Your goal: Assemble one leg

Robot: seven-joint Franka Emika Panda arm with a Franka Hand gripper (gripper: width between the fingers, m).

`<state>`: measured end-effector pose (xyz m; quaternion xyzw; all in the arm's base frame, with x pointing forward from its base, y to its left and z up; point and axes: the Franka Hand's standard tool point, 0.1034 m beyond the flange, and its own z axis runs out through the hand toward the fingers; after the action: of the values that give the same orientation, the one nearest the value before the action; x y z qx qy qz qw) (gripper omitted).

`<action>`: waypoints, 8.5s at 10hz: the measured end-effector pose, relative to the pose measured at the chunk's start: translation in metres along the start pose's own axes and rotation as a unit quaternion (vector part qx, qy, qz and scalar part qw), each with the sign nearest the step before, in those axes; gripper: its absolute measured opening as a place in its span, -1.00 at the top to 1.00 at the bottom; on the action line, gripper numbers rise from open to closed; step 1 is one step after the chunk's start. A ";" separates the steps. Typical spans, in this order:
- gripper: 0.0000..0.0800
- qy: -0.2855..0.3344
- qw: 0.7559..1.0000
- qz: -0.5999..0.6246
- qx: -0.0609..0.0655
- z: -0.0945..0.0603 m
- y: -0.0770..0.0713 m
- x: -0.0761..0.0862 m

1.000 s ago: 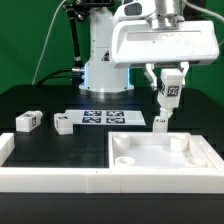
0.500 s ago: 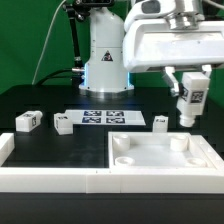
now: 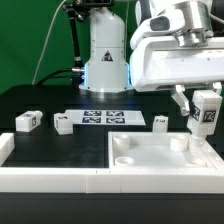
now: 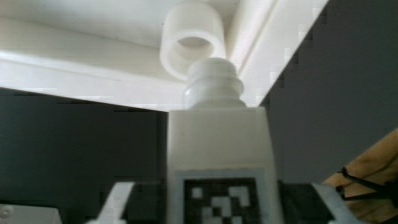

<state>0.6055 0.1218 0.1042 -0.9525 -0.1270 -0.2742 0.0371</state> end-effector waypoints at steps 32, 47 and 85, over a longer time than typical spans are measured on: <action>-0.62 -0.013 1.000 0.004 0.001 0.014 0.012 0.001; 0.09 -0.251 0.966 0.005 0.065 0.024 0.011 0.015; 0.28 -0.234 0.969 0.082 0.019 0.029 0.011 0.004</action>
Offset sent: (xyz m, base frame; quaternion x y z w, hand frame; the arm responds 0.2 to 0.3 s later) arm 0.0186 0.0058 -0.0029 0.0067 0.0074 -0.0142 0.9999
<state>0.6263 0.1162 0.0822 -0.9965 -0.0588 -0.0374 0.0467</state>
